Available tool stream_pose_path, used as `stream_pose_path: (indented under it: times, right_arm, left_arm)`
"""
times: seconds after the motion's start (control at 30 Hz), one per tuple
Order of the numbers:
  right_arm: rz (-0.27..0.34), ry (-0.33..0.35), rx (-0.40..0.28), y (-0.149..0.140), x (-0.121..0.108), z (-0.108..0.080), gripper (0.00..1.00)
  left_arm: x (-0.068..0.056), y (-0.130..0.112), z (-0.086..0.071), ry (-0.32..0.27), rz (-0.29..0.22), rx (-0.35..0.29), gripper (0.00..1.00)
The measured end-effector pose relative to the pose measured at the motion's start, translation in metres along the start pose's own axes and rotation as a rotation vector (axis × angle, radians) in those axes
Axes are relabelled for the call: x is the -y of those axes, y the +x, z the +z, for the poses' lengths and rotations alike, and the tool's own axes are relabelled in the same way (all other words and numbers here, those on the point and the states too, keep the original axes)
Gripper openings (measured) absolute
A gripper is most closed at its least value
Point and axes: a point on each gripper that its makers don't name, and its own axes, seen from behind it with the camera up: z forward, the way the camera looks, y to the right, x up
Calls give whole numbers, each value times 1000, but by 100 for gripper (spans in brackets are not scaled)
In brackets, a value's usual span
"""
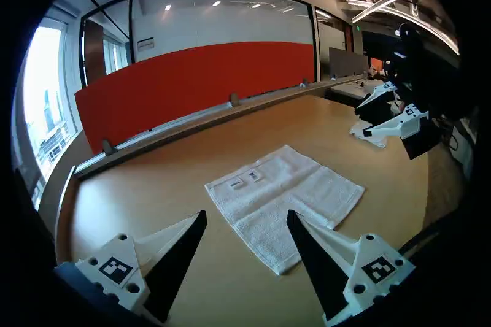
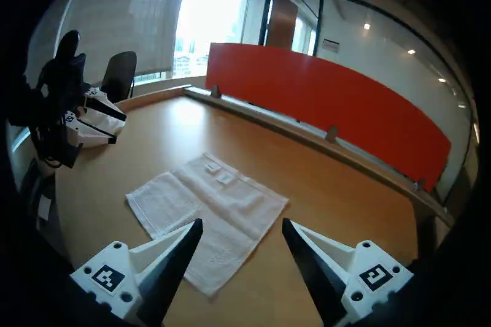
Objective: Fold towel
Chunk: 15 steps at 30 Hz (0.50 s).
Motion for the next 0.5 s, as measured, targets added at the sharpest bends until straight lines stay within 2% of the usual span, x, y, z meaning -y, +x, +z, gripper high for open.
stream_pose_path:
  times: [0.5]
  right_arm:
    - [-3, 37, 85, -54, 14, 19, 100]
  left_arm:
    - [-22, -43, 25, -48, 27, 77, 97]
